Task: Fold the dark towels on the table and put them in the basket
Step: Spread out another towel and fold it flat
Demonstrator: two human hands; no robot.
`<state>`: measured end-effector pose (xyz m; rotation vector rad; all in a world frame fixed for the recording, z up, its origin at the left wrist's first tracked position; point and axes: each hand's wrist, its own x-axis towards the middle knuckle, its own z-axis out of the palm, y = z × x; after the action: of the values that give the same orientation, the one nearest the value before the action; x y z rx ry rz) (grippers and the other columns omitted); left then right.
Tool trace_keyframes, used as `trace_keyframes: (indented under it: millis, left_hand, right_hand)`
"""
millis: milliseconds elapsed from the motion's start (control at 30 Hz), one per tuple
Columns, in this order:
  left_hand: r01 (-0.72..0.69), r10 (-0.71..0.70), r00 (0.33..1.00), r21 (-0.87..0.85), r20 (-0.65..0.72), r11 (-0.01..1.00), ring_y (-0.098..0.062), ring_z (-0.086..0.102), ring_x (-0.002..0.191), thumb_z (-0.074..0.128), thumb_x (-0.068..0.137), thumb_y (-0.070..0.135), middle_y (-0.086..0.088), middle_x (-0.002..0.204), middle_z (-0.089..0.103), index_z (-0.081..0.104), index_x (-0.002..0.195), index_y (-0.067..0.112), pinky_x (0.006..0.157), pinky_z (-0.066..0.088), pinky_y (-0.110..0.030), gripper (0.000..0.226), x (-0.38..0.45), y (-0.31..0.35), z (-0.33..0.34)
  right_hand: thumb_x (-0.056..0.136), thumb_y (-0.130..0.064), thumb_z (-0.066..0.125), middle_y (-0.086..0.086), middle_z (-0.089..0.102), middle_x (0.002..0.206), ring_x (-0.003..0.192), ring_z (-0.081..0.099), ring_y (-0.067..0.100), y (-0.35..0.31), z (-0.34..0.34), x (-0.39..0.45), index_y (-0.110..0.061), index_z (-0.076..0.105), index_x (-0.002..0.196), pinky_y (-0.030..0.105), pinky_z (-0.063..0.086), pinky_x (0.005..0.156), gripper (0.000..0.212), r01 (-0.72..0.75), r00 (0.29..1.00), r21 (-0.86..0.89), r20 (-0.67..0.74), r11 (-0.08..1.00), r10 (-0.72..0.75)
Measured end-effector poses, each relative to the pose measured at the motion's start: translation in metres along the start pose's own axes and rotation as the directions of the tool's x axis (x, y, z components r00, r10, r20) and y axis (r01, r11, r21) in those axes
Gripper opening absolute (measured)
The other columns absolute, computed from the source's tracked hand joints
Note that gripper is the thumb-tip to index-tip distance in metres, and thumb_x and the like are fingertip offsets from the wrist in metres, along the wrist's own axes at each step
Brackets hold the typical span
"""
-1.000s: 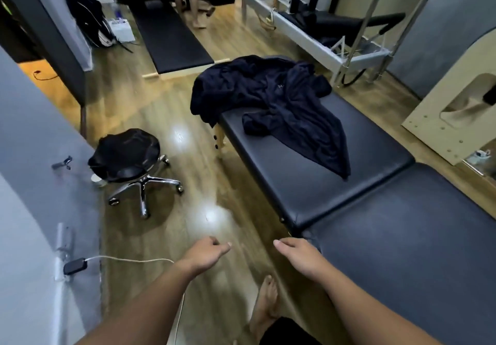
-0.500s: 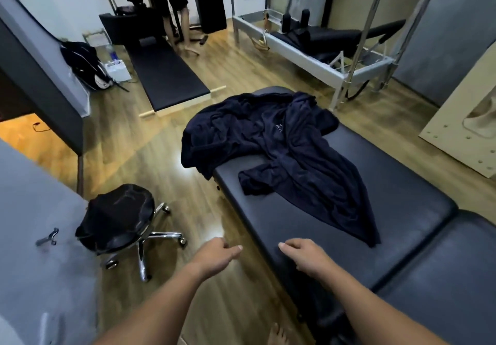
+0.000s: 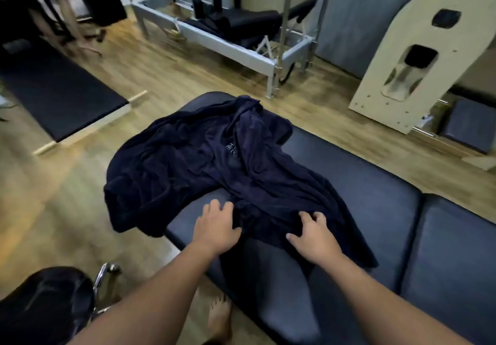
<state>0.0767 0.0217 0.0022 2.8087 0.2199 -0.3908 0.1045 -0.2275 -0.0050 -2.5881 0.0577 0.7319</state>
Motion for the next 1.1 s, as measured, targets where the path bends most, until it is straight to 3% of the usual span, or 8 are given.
trace_keyframes:
  millis: [133,233,300,367,500,700,900,1100]
  left_hand:
    - [-0.178,0.177,0.970,-0.009,0.165,0.984,-0.031,0.039,0.129,0.067,0.083,0.048,-0.004,0.141,0.035,0.012,0.152,0.030,0.101,0.042,-0.049,0.089,0.044,-0.011,0.007]
    - [-0.266,0.281,0.930,-0.093,0.238,0.959,-0.028,0.044,0.120,0.068,0.083,0.049,-0.004,0.129,0.042,-0.021,0.153,0.045,0.099,0.046,-0.045,0.113,0.068,-0.014,0.010]
    - [-0.282,0.293,0.912,-0.079,0.286,0.956,-0.028,0.043,0.120,0.068,0.085,0.051,-0.005,0.124,0.043,-0.013,0.157,0.042,0.099,0.047,-0.045,0.109,0.082,-0.014,0.008]
    - [-0.297,0.300,0.896,-0.059,0.328,0.953,-0.031,0.044,0.123,0.068,0.087,0.050,-0.008,0.126,0.044,0.017,0.156,0.029,0.101,0.047,-0.046,0.089,0.093,-0.012,0.007]
    - [-0.317,0.337,0.884,-0.114,0.324,0.941,-0.026,0.058,0.104,0.069,0.088,0.039,-0.004,0.108,0.057,0.053,0.115,0.016,0.091,0.053,-0.042,0.039,0.099,-0.009,0.008]
    - [-0.303,0.356,0.844,-0.192,0.401,0.934,-0.019,0.062,0.078,0.067,0.079,0.025,-0.001,0.086,0.061,0.046,0.079,0.017,0.071,0.059,-0.038,0.022,0.070,0.014,0.017]
    - [-0.295,0.374,0.799,-0.236,0.471,0.926,-0.015,0.053,0.065,0.068,0.077,0.025,0.000,0.074,0.054,0.040,0.071,0.016,0.058,0.048,-0.031,0.030,0.019,0.066,0.037]
    - [-0.324,0.391,0.764,-0.219,0.513,0.920,-0.018,0.055,0.068,0.070,0.078,0.037,-0.001,0.078,0.057,0.047,0.075,0.015,0.064,0.053,-0.037,0.032,-0.036,0.143,0.068]
  right_hand:
    - [0.090,-0.042,0.071,0.016,0.011,0.156,0.105,0.059,0.031,-0.018,0.012,0.015,-0.040,-0.007,0.156,0.040,0.055,0.080,0.102,-0.096,0.995,-0.082,-0.045,0.992,0.093]
    - [0.089,-0.038,0.072,0.015,0.033,0.133,0.090,0.057,0.026,-0.028,0.017,0.025,-0.049,-0.023,0.150,0.037,0.051,0.072,0.114,-0.177,0.979,-0.107,-0.125,0.978,0.163]
    - [0.089,-0.039,0.071,0.012,0.036,0.127,0.097,0.055,0.029,-0.032,0.015,0.031,-0.046,-0.008,0.153,0.041,0.053,0.078,0.102,-0.259,0.960,-0.079,-0.130,0.963,0.248]
    - [0.092,-0.035,0.068,0.010,0.039,0.120,0.098,0.054,0.030,-0.034,0.014,0.033,-0.039,0.019,0.147,0.043,0.054,0.079,0.074,-0.290,0.950,-0.051,-0.132,0.956,0.282]
    - [0.095,-0.021,0.058,0.006,0.052,0.106,0.088,0.056,0.028,-0.034,0.013,0.030,-0.026,0.048,0.125,0.040,0.054,0.077,0.032,-0.260,0.952,-0.025,-0.173,0.965,0.252]
    - [0.082,0.000,0.050,0.003,0.057,0.091,0.078,0.058,0.024,-0.012,0.019,0.007,-0.018,0.054,0.111,0.039,0.057,0.071,0.034,-0.237,0.961,-0.055,-0.159,0.970,0.226]
    - [0.081,0.001,0.050,0.004,0.054,0.086,0.073,0.056,0.024,0.041,0.010,-0.024,-0.016,0.054,0.111,0.040,0.057,0.069,0.035,-0.230,0.957,-0.093,-0.201,0.969,0.208]
    - [0.089,-0.001,0.045,0.006,0.046,0.100,0.088,0.049,0.027,0.118,-0.006,-0.064,-0.023,0.049,0.130,0.038,0.052,0.074,0.046,-0.274,0.931,-0.086,-0.274,0.958,0.242]
